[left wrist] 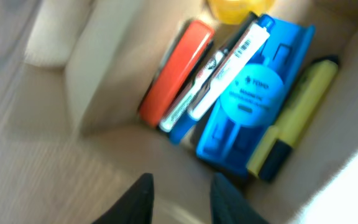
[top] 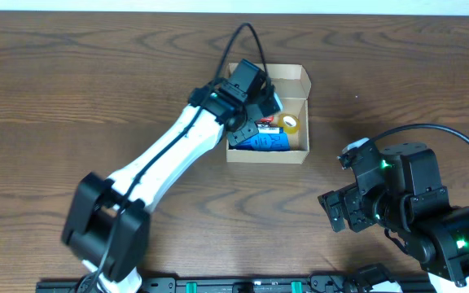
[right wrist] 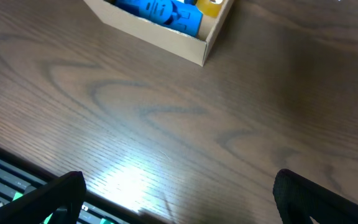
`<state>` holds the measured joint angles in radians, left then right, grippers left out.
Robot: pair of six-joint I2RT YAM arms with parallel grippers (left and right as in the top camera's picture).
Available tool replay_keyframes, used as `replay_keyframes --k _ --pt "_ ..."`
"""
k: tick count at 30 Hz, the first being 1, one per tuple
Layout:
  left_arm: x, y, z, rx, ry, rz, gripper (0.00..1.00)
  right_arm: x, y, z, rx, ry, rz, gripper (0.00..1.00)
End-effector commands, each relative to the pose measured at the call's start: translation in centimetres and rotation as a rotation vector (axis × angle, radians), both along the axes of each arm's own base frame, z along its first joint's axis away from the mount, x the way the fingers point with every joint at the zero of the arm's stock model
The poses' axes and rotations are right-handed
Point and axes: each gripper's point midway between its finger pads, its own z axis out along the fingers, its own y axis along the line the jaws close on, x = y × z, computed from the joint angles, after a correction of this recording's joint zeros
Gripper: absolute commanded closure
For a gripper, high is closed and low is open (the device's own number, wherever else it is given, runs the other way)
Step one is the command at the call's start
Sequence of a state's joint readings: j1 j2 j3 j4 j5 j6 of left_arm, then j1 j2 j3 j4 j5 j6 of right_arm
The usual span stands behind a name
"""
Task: Pack container
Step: 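Open the left gripper to release the marker and withdraw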
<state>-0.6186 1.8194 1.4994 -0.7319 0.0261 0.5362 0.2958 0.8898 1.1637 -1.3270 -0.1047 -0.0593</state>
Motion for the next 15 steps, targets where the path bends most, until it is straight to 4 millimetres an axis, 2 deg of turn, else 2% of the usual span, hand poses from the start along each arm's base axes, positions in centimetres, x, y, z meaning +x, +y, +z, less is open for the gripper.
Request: replay_keyframes --k 1,6,9,15 --pt "0.3 1.4 4.8 -0.112 -0.037 0.218 0.78 0.0 -0.1 -0.1 0.002 0.003 -0.004 0.01" --pt "-1.9 3.9 7.0 -0.134 0.006 0.329 0.94 0.0 -0.1 -0.1 0.002 0.002 -0.004 0.01" --pt "-3.3 4.8 8.2 -0.154 0.03 0.335 0.94 0.0 -0.1 -0.1 0.002 0.003 -0.004 0.01" --pt "-4.7 5.8 10.0 -0.275 0.112 0.38 0.94 0.0 -0.1 -0.1 0.002 0.003 -0.004 0.01"
